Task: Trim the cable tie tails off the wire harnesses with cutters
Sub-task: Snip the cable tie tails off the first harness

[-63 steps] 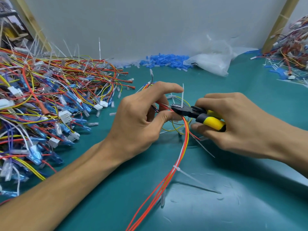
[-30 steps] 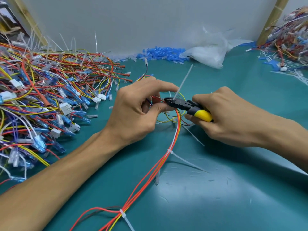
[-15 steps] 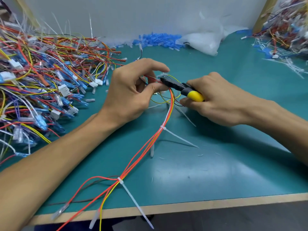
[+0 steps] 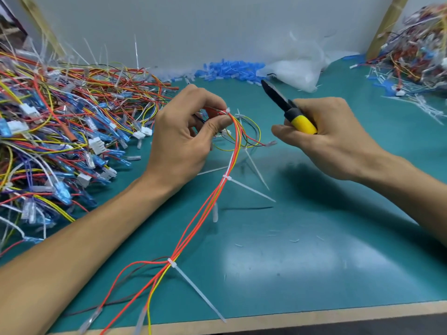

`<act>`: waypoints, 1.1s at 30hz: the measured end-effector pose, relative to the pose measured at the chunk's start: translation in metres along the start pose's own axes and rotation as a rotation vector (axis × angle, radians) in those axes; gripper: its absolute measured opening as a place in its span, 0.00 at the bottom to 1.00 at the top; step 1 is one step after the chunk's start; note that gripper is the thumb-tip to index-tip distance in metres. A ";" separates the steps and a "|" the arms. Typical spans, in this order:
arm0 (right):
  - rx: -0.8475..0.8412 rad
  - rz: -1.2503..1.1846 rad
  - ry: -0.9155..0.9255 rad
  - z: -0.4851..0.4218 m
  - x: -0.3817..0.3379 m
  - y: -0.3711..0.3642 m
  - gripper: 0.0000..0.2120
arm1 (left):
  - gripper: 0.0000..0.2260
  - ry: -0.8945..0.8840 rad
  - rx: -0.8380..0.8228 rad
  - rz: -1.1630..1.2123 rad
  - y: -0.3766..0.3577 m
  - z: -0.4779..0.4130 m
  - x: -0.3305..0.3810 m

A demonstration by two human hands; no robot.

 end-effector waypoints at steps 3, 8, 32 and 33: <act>-0.024 0.019 0.016 0.002 -0.001 -0.005 0.21 | 0.06 0.039 -0.017 0.086 -0.001 0.000 -0.001; -0.055 0.009 -0.002 0.000 0.005 -0.008 0.21 | 0.04 0.089 0.027 0.087 0.001 -0.003 -0.005; -0.081 0.020 0.101 0.003 0.007 -0.010 0.11 | 0.20 0.443 -0.810 -0.028 -0.016 0.014 -0.006; -0.077 0.021 0.098 0.003 0.007 -0.010 0.12 | 0.20 0.477 -0.923 -0.058 -0.016 0.016 -0.007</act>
Point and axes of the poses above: each hand's wrist, its own z-axis away from the middle knuckle, its own y-axis out of the back of the hand, x = y × z, the point moved 5 cm from there along -z, towards the middle knuckle, and after that the axes turned 8 degrees about y, right-handed, at the moved point
